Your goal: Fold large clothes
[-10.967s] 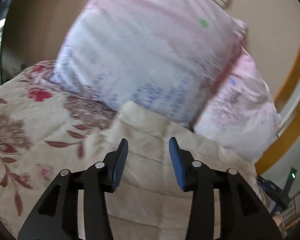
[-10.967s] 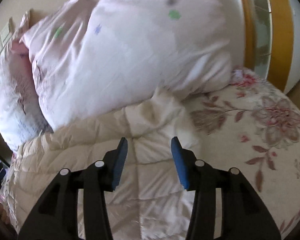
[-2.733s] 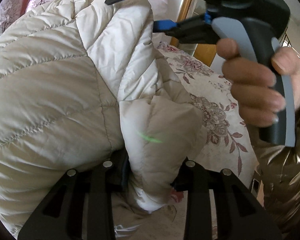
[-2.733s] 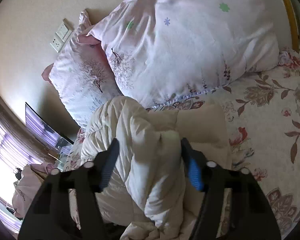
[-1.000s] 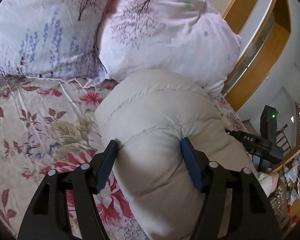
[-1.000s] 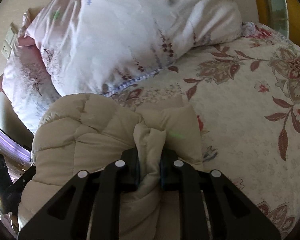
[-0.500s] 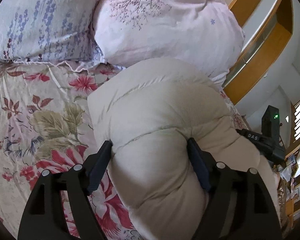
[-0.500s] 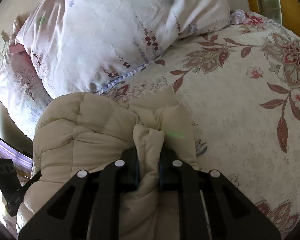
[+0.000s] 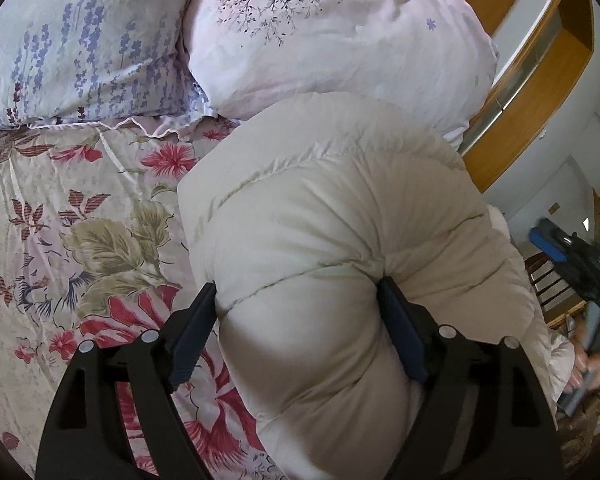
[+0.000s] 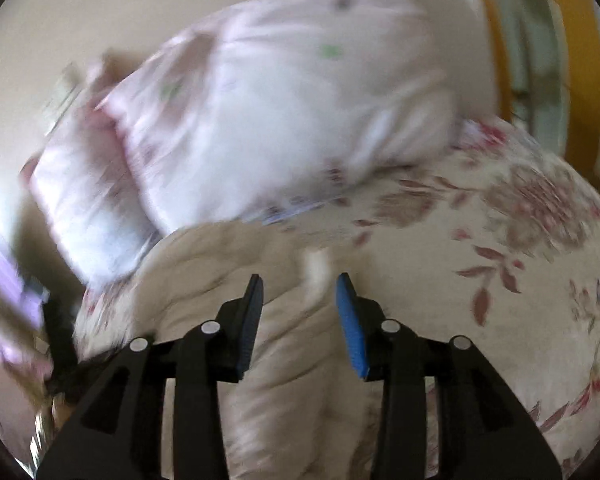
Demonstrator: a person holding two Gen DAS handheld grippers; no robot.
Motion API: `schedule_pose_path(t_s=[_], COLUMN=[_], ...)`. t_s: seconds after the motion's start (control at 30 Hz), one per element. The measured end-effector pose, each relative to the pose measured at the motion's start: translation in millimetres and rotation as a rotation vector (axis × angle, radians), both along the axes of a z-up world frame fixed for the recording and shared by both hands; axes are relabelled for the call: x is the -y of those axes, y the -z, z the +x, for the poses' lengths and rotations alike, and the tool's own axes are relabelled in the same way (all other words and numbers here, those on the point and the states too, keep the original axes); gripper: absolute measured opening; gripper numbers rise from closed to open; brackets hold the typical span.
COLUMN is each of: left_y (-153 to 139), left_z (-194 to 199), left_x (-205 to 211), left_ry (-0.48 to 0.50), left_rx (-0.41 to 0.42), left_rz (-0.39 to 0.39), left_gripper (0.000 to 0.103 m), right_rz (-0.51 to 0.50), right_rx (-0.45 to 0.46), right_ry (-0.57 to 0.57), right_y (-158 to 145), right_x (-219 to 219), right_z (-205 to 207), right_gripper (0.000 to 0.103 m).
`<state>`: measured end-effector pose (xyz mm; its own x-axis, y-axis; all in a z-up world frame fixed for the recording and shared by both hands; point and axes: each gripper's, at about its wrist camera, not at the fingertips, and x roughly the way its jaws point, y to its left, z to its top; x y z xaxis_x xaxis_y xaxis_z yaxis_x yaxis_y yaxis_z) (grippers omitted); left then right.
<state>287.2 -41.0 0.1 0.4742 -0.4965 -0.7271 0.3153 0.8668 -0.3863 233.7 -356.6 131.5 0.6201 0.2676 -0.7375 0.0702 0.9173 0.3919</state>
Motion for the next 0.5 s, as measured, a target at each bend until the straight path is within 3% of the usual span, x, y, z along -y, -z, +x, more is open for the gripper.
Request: schedule_pose_path(t_s=[0.13, 0.2, 0.3, 0.4, 0.5], left_y=[0.6, 0.5, -10.5, -34.7, -62.0], left_z=[2.5, 1.7, -8.1, -33.1, -75.4], left_x=[2.0, 0.6, -4.4, -5.6, 1.8], left_ry=[-0.002, -0.004, -0.013, 0.008, 0.096], left_rx=[0.002, 0.005, 0.035, 0.128, 0.257], left_rz=[0.008, 0.002, -0.020, -0.021, -0.038], left_gripper=[0.082, 0.082, 0.077, 0.072, 0.072], right_rz=[-0.088, -0.129, -0.101, -0.103, -0.080], right_rx=[-0.078, -0.165, -0.198, -0.196, -0.179], right_ry=[-0.139, -0.140, -0.132, -0.125, -0.118], right_y=[13.7, 38.1, 58.3, 64.9, 68.5], right_x=[-43.8, -51.4, -49.6, -48.5, -46.0], right_z=[2.7, 8.8, 9.5, 6.7, 3.1], right_gripper=[0.039, 0.039, 0.040, 0.040, 0.040])
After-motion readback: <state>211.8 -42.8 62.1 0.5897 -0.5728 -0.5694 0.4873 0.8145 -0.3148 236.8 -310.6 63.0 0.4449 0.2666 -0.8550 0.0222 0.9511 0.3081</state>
